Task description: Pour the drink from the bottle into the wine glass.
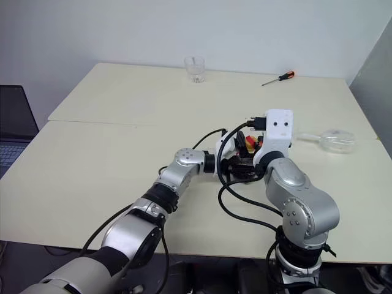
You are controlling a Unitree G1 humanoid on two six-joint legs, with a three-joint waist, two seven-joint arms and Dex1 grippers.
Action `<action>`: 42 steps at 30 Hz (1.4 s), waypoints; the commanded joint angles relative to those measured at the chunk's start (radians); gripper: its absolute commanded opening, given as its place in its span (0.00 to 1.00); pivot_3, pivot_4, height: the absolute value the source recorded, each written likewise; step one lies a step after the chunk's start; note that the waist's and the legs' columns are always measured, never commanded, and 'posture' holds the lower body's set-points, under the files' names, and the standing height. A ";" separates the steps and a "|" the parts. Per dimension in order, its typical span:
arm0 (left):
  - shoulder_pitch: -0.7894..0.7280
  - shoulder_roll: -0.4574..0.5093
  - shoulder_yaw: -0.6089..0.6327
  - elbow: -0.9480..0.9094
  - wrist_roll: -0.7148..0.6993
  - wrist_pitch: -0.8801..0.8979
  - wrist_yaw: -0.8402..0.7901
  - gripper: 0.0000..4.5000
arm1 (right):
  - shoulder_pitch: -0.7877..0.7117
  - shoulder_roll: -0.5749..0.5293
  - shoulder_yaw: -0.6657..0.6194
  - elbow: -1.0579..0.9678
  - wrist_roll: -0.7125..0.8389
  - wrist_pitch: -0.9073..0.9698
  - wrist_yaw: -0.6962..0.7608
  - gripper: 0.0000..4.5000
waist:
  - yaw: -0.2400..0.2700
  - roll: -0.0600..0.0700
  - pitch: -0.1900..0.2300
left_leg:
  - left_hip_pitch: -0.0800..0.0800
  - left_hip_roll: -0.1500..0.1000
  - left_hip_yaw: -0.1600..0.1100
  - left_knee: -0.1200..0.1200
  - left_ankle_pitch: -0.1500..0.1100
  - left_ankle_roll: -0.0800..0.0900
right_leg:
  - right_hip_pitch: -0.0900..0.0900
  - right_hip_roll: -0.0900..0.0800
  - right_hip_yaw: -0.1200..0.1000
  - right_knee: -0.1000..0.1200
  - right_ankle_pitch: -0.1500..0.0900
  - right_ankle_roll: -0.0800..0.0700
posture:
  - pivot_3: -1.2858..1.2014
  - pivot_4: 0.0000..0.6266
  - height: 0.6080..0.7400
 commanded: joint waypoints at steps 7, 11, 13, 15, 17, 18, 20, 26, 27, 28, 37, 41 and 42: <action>-0.012 -0.001 0.022 -0.059 -0.010 -0.009 0.000 0.20 | 0.004 -0.002 -0.059 0.003 -0.005 -0.089 0.036 1.00 | 0.000 0.000 0.000 | 0.000 0.000 0.000 0.000 0.000 0.000 | 0.000 0.000 0.000 0.000 0.000 0.000 | 0.52 0.24 1.00; -0.016 0.001 0.026 -0.045 -0.010 -0.015 0.000 0.20 | 0.006 -0.021 -0.072 -0.020 0.007 -0.083 0.071 1.00 | 0.000 0.000 0.000 | 0.000 0.000 0.000 0.000 0.000 0.000 | 0.000 0.000 0.000 0.000 0.000 0.000 | 0.52 0.24 1.00; -0.018 0.005 0.028 -0.039 -0.009 -0.017 0.000 0.20 | 0.020 -0.032 -0.080 -0.035 0.007 -0.075 0.085 1.00 | 0.000 0.000 0.000 | 0.000 0.000 0.000 0.000 0.000 0.000 | 0.000 0.000 0.000 0.000 0.000 0.000 | 0.52 0.24 1.00; -0.020 0.008 0.030 -0.034 -0.008 -0.018 0.001 0.20 | 0.032 -0.042 -0.085 -0.045 0.007 -0.072 0.098 1.00 | 0.000 0.000 0.000 | 0.000 0.000 0.000 0.000 0.000 0.000 | 0.000 0.000 0.000 0.000 0.000 0.000 | 0.52 0.24 1.00; -0.022 0.010 0.031 -0.033 -0.008 -0.018 0.000 0.20 | 0.051 -0.054 -0.093 -0.061 0.010 -0.068 0.109 1.00 | 0.000 0.000 0.000 | 0.000 0.000 0.000 0.000 0.000 0.000 | 0.000 0.000 0.000 0.000 0.000 0.000 | 0.52 0.24 1.00; -0.022 0.012 0.032 -0.033 -0.008 -0.018 0.000 0.20 | 0.065 -0.060 -0.097 -0.073 0.012 -0.064 0.115 1.00 | 0.000 0.000 0.000 | 0.000 0.000 0.000 0.000 0.000 0.000 | 0.000 0.000 0.000 -0.001 0.000 0.000 | 0.52 0.24 1.00; -0.024 0.015 0.034 -0.030 -0.007 -0.018 0.001 0.20 | 0.090 -0.070 -0.108 -0.097 0.020 -0.057 0.126 1.00 | 0.000 0.000 0.000 | 0.000 0.000 0.000 0.000 0.000 0.000 | 0.000 0.000 0.000 -0.001 0.000 0.000 | 0.52 0.24 1.00; -0.026 0.025 0.042 -0.024 -0.001 -0.021 0.003 0.20 | 0.175 -0.084 -0.158 -0.184 0.044 -0.027 0.155 1.00 | 0.001 0.000 0.000 | 0.000 0.000 0.000 0.000 0.000 0.000 | 0.000 0.000 -0.001 -0.001 0.000 0.001 | 0.52 0.24 1.00; -0.026 0.025 0.043 -0.022 0.000 -0.021 0.003 0.20 | 0.183 -0.088 -0.165 -0.192 0.047 -0.024 0.159 1.00 | 0.000 0.000 0.000 | 0.000 0.000 0.000 -0.001 0.000 0.000 | 0.000 0.000 0.000 -0.001 0.000 0.001 | 0.52 0.24 1.00; -0.025 0.027 0.044 -0.023 0.000 -0.022 0.002 0.20 | 0.190 -0.089 -0.169 -0.200 0.050 -0.021 0.160 1.00 | 0.000 0.000 0.000 | 0.000 0.000 0.000 -0.001 0.000 0.000 | 0.000 0.000 0.000 -0.001 0.000 0.001 | 0.52 0.24 1.00; -0.023 0.035 0.044 -0.019 0.008 -0.028 0.003 0.19 | 0.300 -0.155 -0.251 -0.279 0.100 -0.011 0.222 1.00 | 0.000 0.000 0.000 | 0.000 0.000 0.000 -0.001 0.000 0.000 | 0.001 0.000 0.000 -0.002 -0.001 0.001 | 0.52 0.24 1.00; -0.028 0.038 0.051 -0.009 0.012 -0.031 0.003 0.19 | 0.306 -0.186 -0.286 -0.283 0.137 -0.015 0.260 1.00 | 0.000 0.000 0.000 | 0.000 0.000 -0.001 -0.001 0.000 0.000 | 0.001 0.000 -0.001 -0.002 -0.001 0.001 | 0.52 0.24 1.00; -0.029 0.039 0.052 -0.007 0.013 -0.031 0.003 0.19 | 0.301 -0.190 -0.286 -0.282 0.153 -0.014 0.273 1.00 | 0.000 0.000 0.000 | 0.000 0.000 -0.001 -0.001 0.000 0.000 | 0.001 0.000 -0.001 -0.002 -0.001 0.001 | 0.52 0.24 1.00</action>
